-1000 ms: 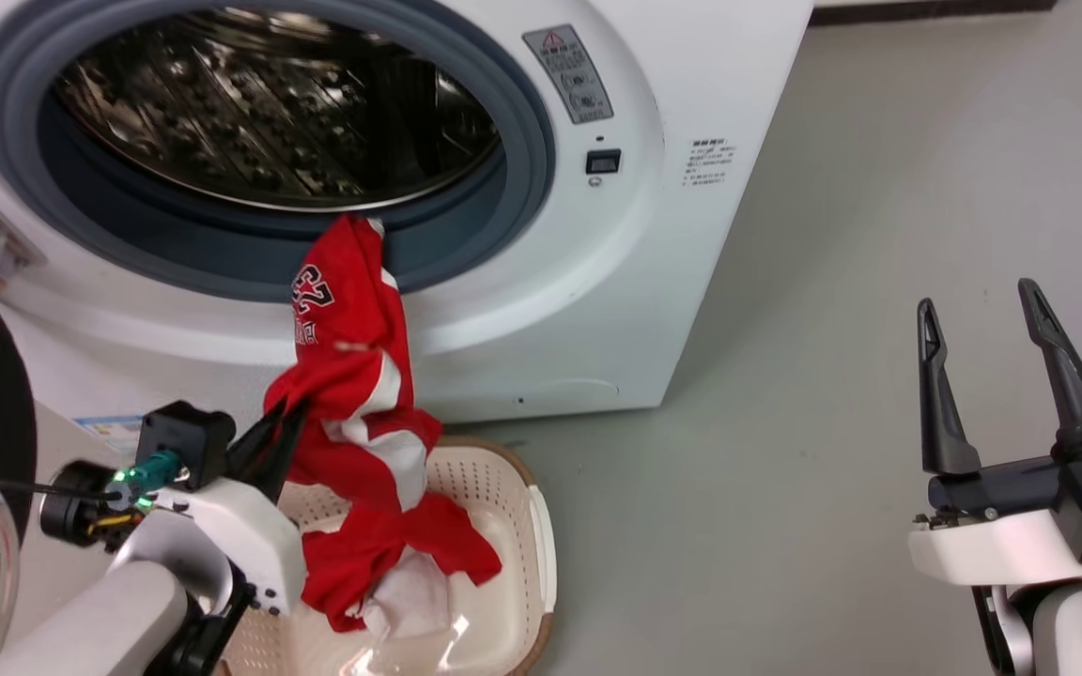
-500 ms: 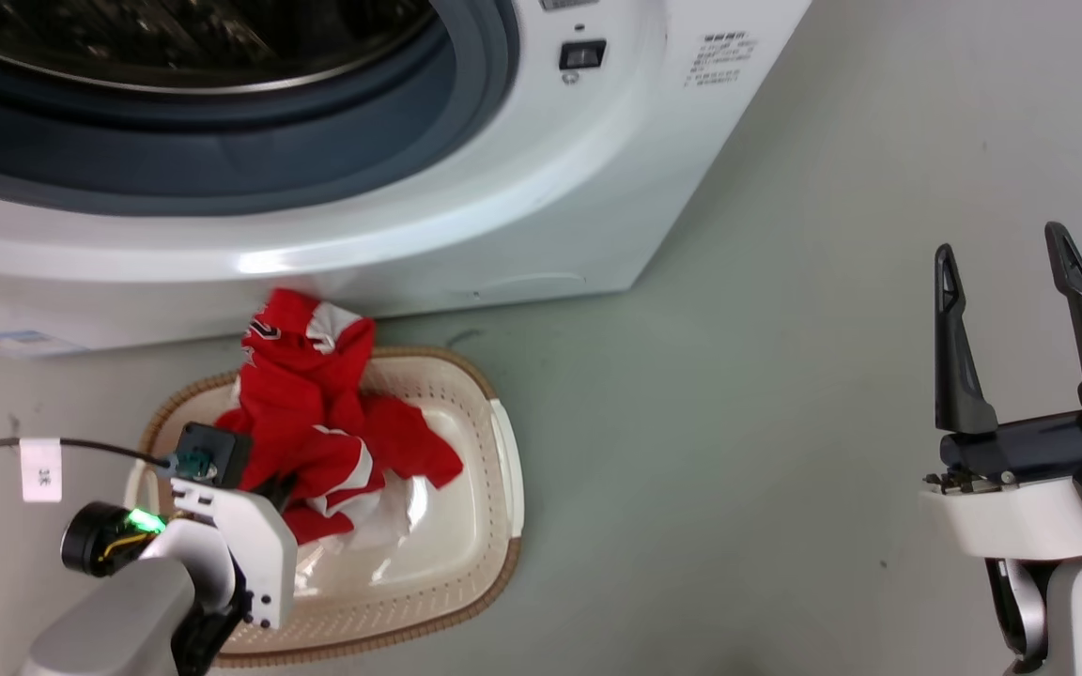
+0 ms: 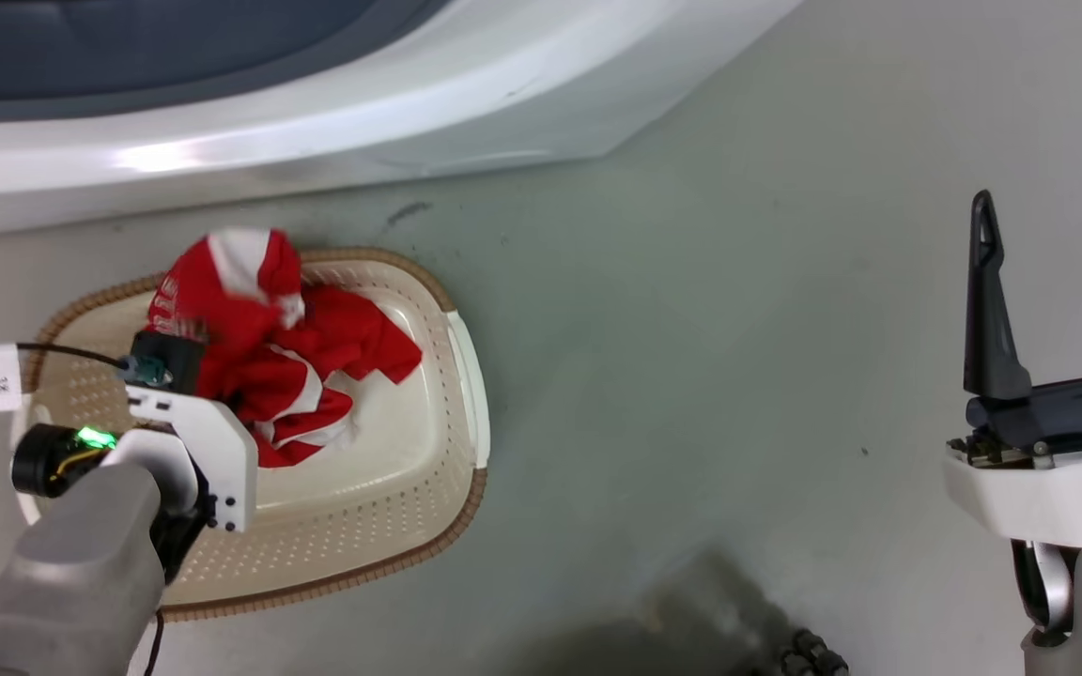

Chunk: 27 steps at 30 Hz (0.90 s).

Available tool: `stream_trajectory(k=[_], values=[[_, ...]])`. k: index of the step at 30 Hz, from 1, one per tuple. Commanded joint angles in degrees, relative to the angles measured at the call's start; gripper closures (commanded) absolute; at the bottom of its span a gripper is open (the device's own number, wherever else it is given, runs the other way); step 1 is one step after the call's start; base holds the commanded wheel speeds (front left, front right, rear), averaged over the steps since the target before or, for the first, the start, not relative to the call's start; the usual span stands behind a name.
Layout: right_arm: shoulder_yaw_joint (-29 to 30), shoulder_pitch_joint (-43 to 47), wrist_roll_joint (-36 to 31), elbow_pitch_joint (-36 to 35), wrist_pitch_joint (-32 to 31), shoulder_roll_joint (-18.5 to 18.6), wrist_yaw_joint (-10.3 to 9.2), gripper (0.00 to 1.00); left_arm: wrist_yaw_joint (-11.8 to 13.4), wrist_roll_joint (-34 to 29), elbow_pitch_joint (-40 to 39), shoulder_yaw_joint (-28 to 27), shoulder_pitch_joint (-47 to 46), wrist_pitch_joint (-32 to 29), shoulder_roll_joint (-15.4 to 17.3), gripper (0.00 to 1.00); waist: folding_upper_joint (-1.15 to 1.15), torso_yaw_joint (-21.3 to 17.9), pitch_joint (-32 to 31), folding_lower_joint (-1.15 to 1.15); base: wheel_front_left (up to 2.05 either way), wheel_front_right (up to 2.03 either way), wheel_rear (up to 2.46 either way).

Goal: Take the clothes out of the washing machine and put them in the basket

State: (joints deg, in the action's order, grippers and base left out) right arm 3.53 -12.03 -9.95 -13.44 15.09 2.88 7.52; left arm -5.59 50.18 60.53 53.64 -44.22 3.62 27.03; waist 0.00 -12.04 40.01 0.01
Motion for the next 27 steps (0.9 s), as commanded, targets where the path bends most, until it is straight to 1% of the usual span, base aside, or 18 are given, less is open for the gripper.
stream_trajectory(k=[1, 8, 14, 15, 16, 22, 27], values=[[0.1, -1.1, 0.2, -0.9, 0.1, 0.0, -0.06, 0.00, -0.4, 0.4, 2.4, -0.3, -2.2, 0.7, -0.6, 1.00, 0.00, -1.1, 3.8, -0.01, 0.00, 0.00, 0.00], [0.6, -1.2, 0.3, -2.0, 0.1, 0.0, -0.06, 0.00, -1.1, 0.4, 7.8, 0.0, -5.5, 1.6, -2.3, 1.00, 0.00, -1.4, 6.9, -0.01, 0.00, 0.00, 0.00], [0.6, -1.6, 0.1, -1.7, 0.1, 0.0, -0.06, 0.00, -1.5, 1.1, 10.4, 0.0, -6.6, 2.4, -3.7, 1.00, 0.00, -1.1, 7.2, -0.01, 0.00, 0.00, 0.00], [0.6, -1.7, 0.2, -1.6, 0.1, 0.0, -0.06, 0.00, -1.6, 1.3, 10.7, -0.1, -6.5, 3.0, -3.8, 0.66, 0.00, -1.1, 6.9, -0.01, 0.00, 0.00, 0.00], [0.5, -1.8, 0.2, -1.5, 0.1, 0.0, -0.06, 0.00, -1.6, 1.2, 10.9, 0.0, -6.4, 3.6, -3.9, 0.00, 0.00, -1.1, 6.7, -0.01, 0.00, 0.00, 0.00], [0.3, -2.3, 0.0, -0.4, 0.1, 0.0, -0.06, 0.00, -1.7, 1.9, 11.9, -0.2, -5.2, 5.7, -5.2, 0.00, 0.00, -0.7, 3.7, -0.01, 0.00, 0.00, 0.00], [0.4, -2.0, -0.3, 1.1, 0.1, 0.0, -0.06, 0.00, -1.7, 2.5, 12.2, -0.4, -3.4, 8.1, -6.2, 0.00, 0.00, 0.2, -1.1, -0.01, 0.00, 0.00, 0.00]])
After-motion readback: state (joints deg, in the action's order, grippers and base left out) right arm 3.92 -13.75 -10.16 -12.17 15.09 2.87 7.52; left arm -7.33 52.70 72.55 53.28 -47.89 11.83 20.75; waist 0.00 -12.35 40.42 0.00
